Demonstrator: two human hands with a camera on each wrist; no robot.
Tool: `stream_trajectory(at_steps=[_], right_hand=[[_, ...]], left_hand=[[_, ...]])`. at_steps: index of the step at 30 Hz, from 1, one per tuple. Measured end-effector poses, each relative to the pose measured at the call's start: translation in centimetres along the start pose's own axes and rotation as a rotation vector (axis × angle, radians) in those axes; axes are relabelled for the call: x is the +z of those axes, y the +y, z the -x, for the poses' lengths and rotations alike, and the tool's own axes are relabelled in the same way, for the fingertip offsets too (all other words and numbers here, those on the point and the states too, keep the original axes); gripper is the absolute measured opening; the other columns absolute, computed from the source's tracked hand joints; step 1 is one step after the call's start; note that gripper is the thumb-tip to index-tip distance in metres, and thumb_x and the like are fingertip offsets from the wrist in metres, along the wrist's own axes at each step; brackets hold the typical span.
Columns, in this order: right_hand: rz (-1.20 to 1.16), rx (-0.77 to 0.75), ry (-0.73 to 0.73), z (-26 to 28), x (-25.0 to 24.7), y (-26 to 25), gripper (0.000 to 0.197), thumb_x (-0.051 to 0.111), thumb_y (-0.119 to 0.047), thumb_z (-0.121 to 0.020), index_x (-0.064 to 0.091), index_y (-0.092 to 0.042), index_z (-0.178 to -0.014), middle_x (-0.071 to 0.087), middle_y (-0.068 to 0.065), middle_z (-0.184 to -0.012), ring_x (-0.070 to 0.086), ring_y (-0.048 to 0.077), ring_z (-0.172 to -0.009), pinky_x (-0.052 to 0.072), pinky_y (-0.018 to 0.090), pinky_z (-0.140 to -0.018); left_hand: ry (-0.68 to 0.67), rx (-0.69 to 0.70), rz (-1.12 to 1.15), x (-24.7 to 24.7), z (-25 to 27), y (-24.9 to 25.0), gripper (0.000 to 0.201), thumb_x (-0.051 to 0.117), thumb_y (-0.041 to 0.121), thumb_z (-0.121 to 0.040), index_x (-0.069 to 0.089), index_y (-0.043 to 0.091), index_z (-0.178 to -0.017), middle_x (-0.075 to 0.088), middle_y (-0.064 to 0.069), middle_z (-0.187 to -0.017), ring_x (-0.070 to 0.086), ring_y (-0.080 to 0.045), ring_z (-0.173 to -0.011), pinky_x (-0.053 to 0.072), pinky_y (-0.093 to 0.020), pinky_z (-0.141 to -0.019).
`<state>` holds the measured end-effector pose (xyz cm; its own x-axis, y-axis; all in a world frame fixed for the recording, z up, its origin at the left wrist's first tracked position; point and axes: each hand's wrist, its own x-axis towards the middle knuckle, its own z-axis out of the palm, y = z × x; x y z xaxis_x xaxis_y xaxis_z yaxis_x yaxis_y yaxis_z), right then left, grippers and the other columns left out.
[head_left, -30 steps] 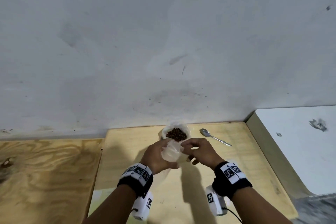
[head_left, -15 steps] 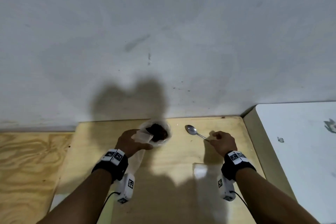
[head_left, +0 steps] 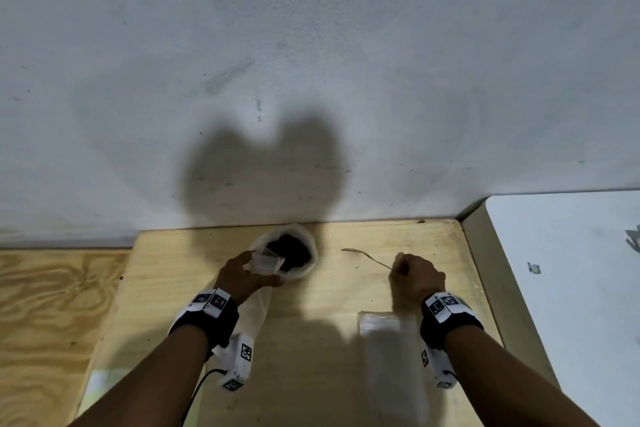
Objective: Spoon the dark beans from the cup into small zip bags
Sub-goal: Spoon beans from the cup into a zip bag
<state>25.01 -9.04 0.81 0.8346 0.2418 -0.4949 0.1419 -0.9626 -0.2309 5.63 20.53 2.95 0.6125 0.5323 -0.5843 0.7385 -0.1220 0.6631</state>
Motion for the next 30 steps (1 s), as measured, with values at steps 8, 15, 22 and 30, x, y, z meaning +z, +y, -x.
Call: stream_trajectory(at_steps=[8, 15, 22, 30], right_hand=[[-0.295, -0.100, 0.110, 1.3, -1.8, 0.7, 0.017, 0.064, -0.026, -0.083, 0.064, -0.032, -0.068, 0.064, -0.015, -0.071, 0.063, 0.016, -0.077, 0.047, 0.035, -0.078], [-0.973, -0.262, 0.349, 3.6, -4.3, -4.2, 0.022, 0.074, -0.003, -0.086, 0.062, 0.014, -0.080, 0.066, 0.019, -0.072, 0.058, 0.011, -0.063, 0.047, 0.021, -0.066], [-0.898, -0.367, 0.283, 4.4, -0.8, -11.8, 0.019, 0.072, -0.010, -0.089, 0.059, -0.004, -0.077, 0.074, 0.010, -0.075, 0.071, 0.021, -0.069, 0.053, 0.032, -0.067], [-0.790, -0.254, 0.372, 4.2, 4.6, -14.2, 0.022, 0.072, -0.014, -0.088, 0.054, -0.009, -0.076, 0.068, 0.004, -0.072, 0.064, 0.024, -0.067, 0.047, 0.024, -0.058]], left_hand=[[-0.013, 0.027, 0.023, -0.1, -0.2, -0.5, 0.131, 0.084, 0.076, -0.017, 0.058, 0.019, -0.132, 0.064, -0.004, -0.129, 0.063, -0.023, -0.110, 0.054, -0.040, -0.093], [-0.039, 0.103, -0.027, -1.3, 1.0, 0.0, 0.118, 0.088, 0.062, -0.030, 0.054, 0.023, -0.136, 0.061, -0.003, -0.132, 0.061, -0.022, -0.114, 0.052, -0.034, -0.092], [-0.076, 0.127, -0.104, -2.8, -0.3, -0.6, 0.103, 0.091, 0.056, -0.034, 0.059, 0.031, -0.129, 0.059, 0.003, -0.134, 0.058, -0.017, -0.115, 0.050, -0.029, -0.088], [-0.090, 0.244, -0.245, -3.3, -1.4, -1.1, 0.099, 0.093, 0.043, -0.051, 0.051, 0.027, -0.138, 0.056, 0.005, -0.138, 0.054, -0.013, -0.123, 0.041, -0.020, -0.099]])
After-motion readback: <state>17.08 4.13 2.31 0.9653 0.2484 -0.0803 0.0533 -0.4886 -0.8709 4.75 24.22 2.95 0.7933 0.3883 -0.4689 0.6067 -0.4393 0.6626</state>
